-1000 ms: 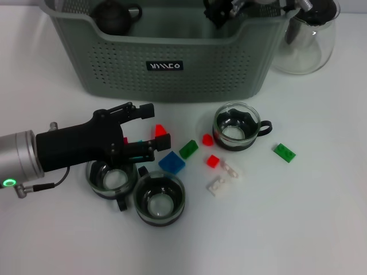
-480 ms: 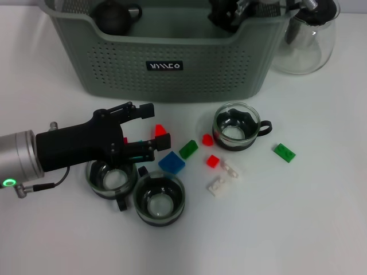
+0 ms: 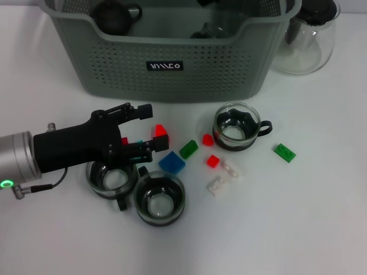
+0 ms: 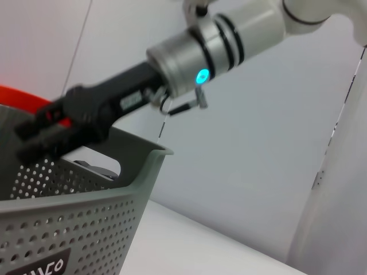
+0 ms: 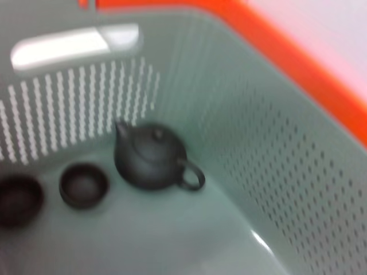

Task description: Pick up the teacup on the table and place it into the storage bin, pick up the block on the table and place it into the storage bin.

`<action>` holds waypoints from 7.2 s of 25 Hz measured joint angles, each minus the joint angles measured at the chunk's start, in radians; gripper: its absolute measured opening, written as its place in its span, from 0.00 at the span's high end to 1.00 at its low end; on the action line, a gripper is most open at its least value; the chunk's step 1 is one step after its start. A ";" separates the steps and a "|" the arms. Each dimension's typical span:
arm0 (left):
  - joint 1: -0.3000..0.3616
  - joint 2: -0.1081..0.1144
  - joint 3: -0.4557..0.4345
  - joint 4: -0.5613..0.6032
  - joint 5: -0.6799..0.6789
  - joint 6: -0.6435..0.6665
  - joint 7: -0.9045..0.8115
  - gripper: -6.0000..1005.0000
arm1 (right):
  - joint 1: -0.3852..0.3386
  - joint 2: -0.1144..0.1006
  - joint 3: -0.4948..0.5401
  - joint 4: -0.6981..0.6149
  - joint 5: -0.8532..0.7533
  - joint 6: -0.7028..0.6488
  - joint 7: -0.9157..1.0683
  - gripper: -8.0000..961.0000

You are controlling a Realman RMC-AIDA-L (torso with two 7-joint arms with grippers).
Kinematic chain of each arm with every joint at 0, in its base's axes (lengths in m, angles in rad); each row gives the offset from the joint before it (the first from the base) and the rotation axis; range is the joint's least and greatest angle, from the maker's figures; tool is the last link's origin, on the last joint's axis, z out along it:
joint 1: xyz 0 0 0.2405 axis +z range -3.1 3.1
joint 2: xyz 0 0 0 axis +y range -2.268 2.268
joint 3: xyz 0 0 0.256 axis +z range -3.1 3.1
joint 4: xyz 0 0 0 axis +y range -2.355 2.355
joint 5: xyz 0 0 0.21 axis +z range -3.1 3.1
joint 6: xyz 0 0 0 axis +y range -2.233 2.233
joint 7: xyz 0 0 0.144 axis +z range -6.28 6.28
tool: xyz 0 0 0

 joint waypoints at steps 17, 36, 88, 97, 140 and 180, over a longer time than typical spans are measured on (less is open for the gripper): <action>0.005 0.006 0.000 0.000 0.009 0.014 0.000 0.13 | -0.332 -0.063 0.111 -0.676 0.728 -0.634 -0.208 0.33; 0.002 0.007 0.013 0.007 0.011 0.008 0.016 0.13 | -0.459 -0.065 0.112 -0.620 0.441 -1.055 -0.385 0.35; 0.007 -0.007 0.025 -0.014 0.002 -0.009 0.027 0.13 | -0.273 0.007 -0.554 -0.225 0.085 -0.459 -0.378 0.57; 0.018 -0.008 0.025 -0.014 0.002 -0.008 0.028 0.13 | -0.271 0.004 -0.533 -0.228 0.091 -0.482 -0.368 0.88; 0.016 -0.004 0.024 -0.014 0.002 -0.011 0.035 0.13 | 0.063 -0.028 0.075 0.039 0.036 -0.025 -0.107 0.94; 0.020 -0.004 0.022 -0.014 0.002 -0.011 0.032 0.13 | 0.051 -0.001 -0.095 0.193 -0.074 0.116 -0.054 0.75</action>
